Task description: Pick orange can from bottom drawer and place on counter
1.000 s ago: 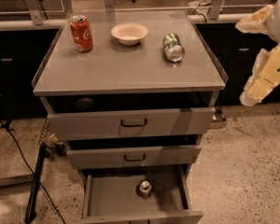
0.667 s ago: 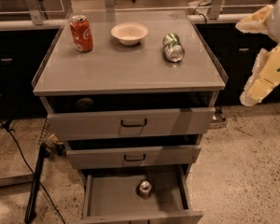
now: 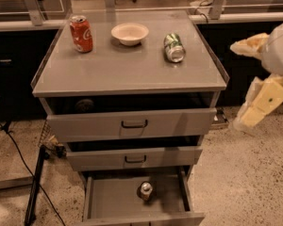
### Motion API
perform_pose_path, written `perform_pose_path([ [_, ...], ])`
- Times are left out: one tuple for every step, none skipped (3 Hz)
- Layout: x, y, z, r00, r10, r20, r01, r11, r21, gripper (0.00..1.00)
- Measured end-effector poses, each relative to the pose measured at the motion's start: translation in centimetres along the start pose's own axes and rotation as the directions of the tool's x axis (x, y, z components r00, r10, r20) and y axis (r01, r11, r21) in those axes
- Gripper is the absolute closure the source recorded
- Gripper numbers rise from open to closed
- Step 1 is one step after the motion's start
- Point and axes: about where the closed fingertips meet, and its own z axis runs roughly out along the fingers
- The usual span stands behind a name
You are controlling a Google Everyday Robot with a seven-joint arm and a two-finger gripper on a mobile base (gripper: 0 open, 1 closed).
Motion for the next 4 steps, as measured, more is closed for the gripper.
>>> perform_pose_path([
  [2.2, 3.1, 3.1, 0.999, 0.014, 0.033, -0.014, 0.9999, 0.009, 0.19],
  [4.6, 6.5, 7.5, 0.999, 0.014, 0.039, -0.015, 0.9999, 0.007, 0.42],
  [6.8, 9.6, 13.4, 1.0, 0.014, 0.023, -0.013, 0.9997, -0.021, 0.66],
  [7.3, 10.2, 14.0, 1.0, 0.021, 0.015, -0.021, 0.9995, -0.023, 0.89],
])
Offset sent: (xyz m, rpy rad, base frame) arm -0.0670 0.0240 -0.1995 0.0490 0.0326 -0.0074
